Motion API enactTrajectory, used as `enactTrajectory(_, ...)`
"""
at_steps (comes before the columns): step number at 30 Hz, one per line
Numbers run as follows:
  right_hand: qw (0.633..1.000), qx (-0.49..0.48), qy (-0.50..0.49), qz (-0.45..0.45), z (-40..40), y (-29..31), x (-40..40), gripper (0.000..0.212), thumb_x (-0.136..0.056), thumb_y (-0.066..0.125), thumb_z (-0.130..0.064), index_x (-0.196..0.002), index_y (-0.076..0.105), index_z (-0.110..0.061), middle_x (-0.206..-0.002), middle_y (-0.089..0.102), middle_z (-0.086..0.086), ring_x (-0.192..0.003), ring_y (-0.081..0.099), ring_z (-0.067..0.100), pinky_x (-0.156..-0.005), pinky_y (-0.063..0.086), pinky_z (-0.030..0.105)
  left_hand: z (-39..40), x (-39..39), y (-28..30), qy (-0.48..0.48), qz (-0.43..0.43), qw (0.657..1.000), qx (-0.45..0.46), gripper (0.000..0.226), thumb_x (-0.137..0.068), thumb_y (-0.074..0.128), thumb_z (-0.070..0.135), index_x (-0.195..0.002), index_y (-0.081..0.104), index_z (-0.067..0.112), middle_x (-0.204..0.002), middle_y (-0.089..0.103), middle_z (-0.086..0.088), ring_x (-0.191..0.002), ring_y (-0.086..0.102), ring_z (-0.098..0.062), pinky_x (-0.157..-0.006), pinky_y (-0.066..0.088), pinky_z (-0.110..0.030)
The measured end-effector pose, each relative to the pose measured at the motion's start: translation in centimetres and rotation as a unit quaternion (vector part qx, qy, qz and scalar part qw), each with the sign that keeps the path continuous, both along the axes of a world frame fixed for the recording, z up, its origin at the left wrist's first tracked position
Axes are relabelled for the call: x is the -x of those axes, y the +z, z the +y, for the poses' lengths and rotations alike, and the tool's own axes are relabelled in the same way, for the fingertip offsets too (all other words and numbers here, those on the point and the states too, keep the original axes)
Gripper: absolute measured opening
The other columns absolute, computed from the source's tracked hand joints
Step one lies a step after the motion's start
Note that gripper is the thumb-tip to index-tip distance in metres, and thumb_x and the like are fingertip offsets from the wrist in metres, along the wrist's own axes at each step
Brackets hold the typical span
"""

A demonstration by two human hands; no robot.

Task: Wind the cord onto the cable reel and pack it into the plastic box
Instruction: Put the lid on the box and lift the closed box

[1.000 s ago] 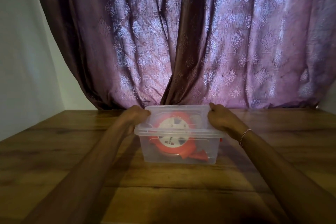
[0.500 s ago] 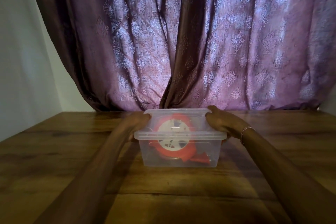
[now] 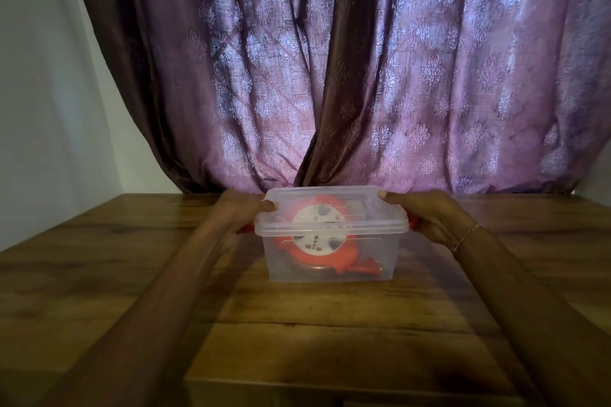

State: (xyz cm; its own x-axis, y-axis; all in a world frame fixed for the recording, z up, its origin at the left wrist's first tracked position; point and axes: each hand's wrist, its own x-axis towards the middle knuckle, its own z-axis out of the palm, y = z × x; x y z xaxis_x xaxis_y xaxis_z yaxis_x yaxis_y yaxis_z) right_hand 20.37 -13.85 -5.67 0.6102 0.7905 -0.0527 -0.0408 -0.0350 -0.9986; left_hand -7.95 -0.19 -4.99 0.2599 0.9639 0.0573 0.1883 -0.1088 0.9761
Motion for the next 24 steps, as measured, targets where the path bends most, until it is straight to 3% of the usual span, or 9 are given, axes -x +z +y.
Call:
enactTrajectory(2, 0.995, -0.093, -0.032, 0.023, -0.5, -0.5, 1.1, 0.051, -0.066, 0.086, -0.008, -0.108, 0.065, 0.012, -0.102, 0.073, 0.020, -0.092, 0.072, 0.031, -0.081, 0.059, 0.041, -1.2, 0.2, -0.6, -0.005, -0.035, 0.999, -0.003, 0.037, -0.076, 0.085, 0.004, -0.112, 0.075, -0.002, -0.097, 0.076, -0.017, -0.081, 0.072, -0.027, -0.078, 0.061, -0.035)
enactTrajectory(5, 0.984, -0.140, -0.006, 0.112, -0.6, -2.1, 3.2, 0.045, -0.074, 0.080, -0.005, -0.116, 0.066, 0.003, -0.111, 0.071, 0.019, -0.100, 0.070, 0.032, -0.082, 0.059, 0.040, -2.7, -0.2, -2.2, -0.001, -0.118, 0.992, 0.036, 0.038, -0.076, 0.086, 0.005, -0.110, 0.073, 0.014, -0.098, 0.077, -0.015, -0.085, 0.074, -0.033, -0.079, 0.062, -0.050)
enactTrajectory(8, 0.969, -0.171, 0.005, 0.181, -0.6, -3.3, 5.0, 0.042, -0.082, 0.071, -0.005, -0.123, 0.064, -0.011, -0.112, 0.071, 0.020, -0.104, 0.067, 0.039, -0.084, 0.056, 0.057, -3.4, -0.7, -3.3, -0.005, -0.197, 0.976, 0.092, 0.028, -0.083, 0.078, 0.007, -0.106, 0.069, 0.021, -0.078, 0.079, -0.008, -0.061, 0.074, -0.023, -0.053, 0.059, -0.037)
enactTrajectory(11, 0.964, -0.187, -0.001, 0.190, -0.5, -3.6, 5.7, 0.053, -0.082, 0.064, -0.004, -0.133, 0.056, -0.020, -0.117, 0.069, 0.021, -0.108, 0.064, 0.043, -0.089, 0.050, 0.066, -3.9, -1.0, -3.5, -0.034, -0.246, 0.957, 0.152, 0.023, -0.090, 0.066, 0.009, -0.113, 0.070, 0.006, -0.089, 0.077, -0.018, -0.069, 0.072, -0.030, -0.066, 0.061, -0.041)
enactTrajectory(13, 0.968, -0.184, -0.015, 0.169, -0.5, -3.5, 5.7, 0.050, -0.082, 0.063, -0.002, -0.129, 0.059, -0.017, -0.112, 0.071, 0.020, -0.098, 0.068, 0.038, -0.079, 0.058, 0.056, -4.0, -1.3, -3.3, -0.039, -0.266, 0.950, 0.160, 0.022, -0.093, 0.059, 0.005, -0.112, 0.066, 0.001, -0.092, 0.074, -0.022, -0.073, 0.069, -0.033, -0.074, 0.058, -0.046)
enactTrajectory(16, 0.974, -0.180, -0.046, 0.129, -0.5, -3.2, 5.5, 0.035, -0.083, 0.061, 0.000, -0.115, 0.066, -0.013, -0.099, 0.074, 0.014, -0.080, 0.071, 0.028, -0.061, 0.058, 0.037, -3.9, -1.7, -3.1, -0.028, -0.271, 0.950, 0.152, 0.015, -0.094, 0.056, 0.002, -0.108, 0.063, 0.004, -0.093, 0.071, -0.023, -0.075, 0.068, -0.034, -0.072, 0.058, -0.047)
enactTrajectory(20, 0.981, -0.176, -0.042, 0.073, -0.5, -2.9, 5.0, 0.023, -0.087, 0.056, 0.002, -0.092, 0.068, -0.017, -0.084, 0.075, 0.005, -0.068, 0.071, 0.017, -0.054, 0.056, 0.029, -3.6, -1.9, -3.0, -0.033, -0.276, 0.952, 0.126, 0.027, -0.094, 0.053, -0.003, -0.119, 0.061, 0.004, -0.108, 0.068, -0.028, -0.085, 0.066, -0.038, -0.070, 0.059, -0.048)
enactTrajectory(24, 0.985, -0.155, -0.052, -0.058, -0.4, -2.6, 4.7, 0.029, -0.089, 0.054, -0.001, -0.097, 0.068, -0.024, -0.084, 0.071, -0.010, -0.067, 0.067, 0.003, -0.058, 0.054, 0.019, -3.3, -2.2, -2.7, -0.028, -0.270, 0.960, 0.068, 0.034, -0.092, 0.048, -0.011, -0.109, 0.066, 0.013, -0.114, 0.066, -0.028, -0.097, 0.062, -0.039, -0.092, 0.053, -0.062)
